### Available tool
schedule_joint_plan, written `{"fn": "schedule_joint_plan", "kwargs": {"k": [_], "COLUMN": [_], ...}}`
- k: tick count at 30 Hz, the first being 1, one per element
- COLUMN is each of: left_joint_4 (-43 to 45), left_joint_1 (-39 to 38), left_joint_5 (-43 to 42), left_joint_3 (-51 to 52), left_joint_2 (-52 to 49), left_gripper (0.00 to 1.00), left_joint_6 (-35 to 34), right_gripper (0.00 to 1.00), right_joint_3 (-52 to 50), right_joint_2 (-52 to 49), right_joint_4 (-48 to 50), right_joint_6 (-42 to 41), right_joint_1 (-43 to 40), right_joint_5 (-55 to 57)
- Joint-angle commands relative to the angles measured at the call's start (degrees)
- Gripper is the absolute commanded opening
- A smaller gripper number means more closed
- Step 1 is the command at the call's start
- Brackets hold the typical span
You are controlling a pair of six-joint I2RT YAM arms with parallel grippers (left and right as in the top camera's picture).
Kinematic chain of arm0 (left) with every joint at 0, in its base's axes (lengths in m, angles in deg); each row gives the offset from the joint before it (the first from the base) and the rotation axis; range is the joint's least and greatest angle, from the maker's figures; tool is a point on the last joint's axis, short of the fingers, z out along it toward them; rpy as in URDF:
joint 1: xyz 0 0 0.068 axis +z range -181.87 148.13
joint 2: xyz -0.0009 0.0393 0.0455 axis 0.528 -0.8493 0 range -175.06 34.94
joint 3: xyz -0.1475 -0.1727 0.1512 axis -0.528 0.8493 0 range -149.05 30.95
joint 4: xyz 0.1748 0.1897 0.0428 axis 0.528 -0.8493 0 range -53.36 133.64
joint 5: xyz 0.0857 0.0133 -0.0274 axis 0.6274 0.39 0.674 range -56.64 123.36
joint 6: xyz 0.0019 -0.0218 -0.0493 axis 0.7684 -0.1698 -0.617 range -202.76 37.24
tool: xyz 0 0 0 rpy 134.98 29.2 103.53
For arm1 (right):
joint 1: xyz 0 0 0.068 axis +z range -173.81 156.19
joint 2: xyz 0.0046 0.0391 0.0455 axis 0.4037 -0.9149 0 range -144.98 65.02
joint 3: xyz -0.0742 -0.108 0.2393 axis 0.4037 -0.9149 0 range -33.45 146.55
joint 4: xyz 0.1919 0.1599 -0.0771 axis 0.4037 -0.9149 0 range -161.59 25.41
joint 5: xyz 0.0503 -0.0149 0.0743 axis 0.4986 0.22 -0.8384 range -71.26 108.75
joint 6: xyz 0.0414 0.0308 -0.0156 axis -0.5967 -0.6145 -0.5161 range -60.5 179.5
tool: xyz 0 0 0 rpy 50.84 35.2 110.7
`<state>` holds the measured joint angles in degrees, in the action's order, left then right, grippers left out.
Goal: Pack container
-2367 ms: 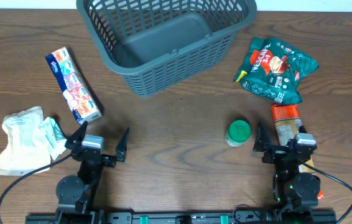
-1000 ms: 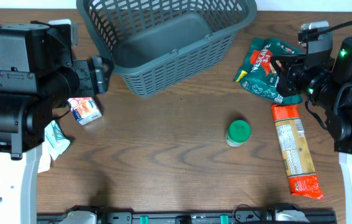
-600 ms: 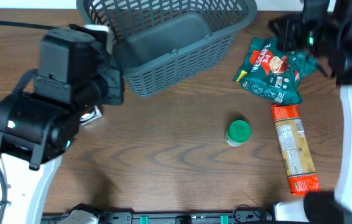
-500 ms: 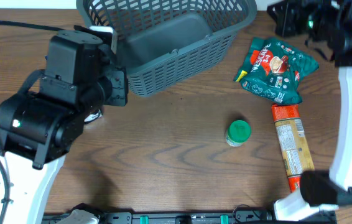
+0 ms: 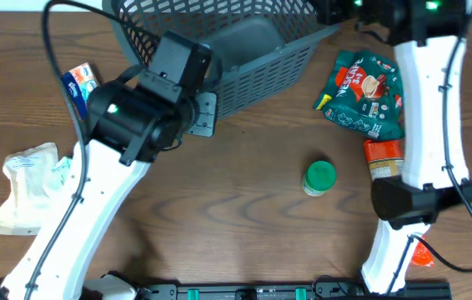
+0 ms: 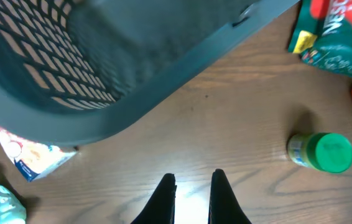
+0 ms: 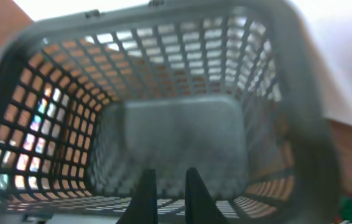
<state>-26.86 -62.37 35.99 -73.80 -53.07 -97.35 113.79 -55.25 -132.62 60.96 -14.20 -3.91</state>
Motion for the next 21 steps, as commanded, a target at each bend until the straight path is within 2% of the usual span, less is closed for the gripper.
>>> {"fn": "schedule_joint_plan", "kwargs": {"k": [1,8,21], "left_joint_4": [-0.61,-0.83,-0.79], "left_joint_1": [-0.17,-0.17,-0.17], "left_joint_5": [1.07,1.09,1.07], "left_joint_3": [-0.76,-0.44,-0.37], "left_joint_2": [-1.14,-4.02,-7.39], "left_gripper": [0.06,0.06,0.06], "left_joint_6": [-0.52,-0.11,-0.11], "right_gripper": [0.01,0.01,0.01], "right_joint_3": [0.87,0.7,0.7], "right_joint_2": [-1.75,-4.44,-7.17], "right_joint_4": [-0.79,-5.03,-6.56], "right_joint_6": [1.53,3.02,4.87], "right_joint_1": [0.74,0.76,0.5], "right_joint_5": [2.45,10.51,10.71]}}
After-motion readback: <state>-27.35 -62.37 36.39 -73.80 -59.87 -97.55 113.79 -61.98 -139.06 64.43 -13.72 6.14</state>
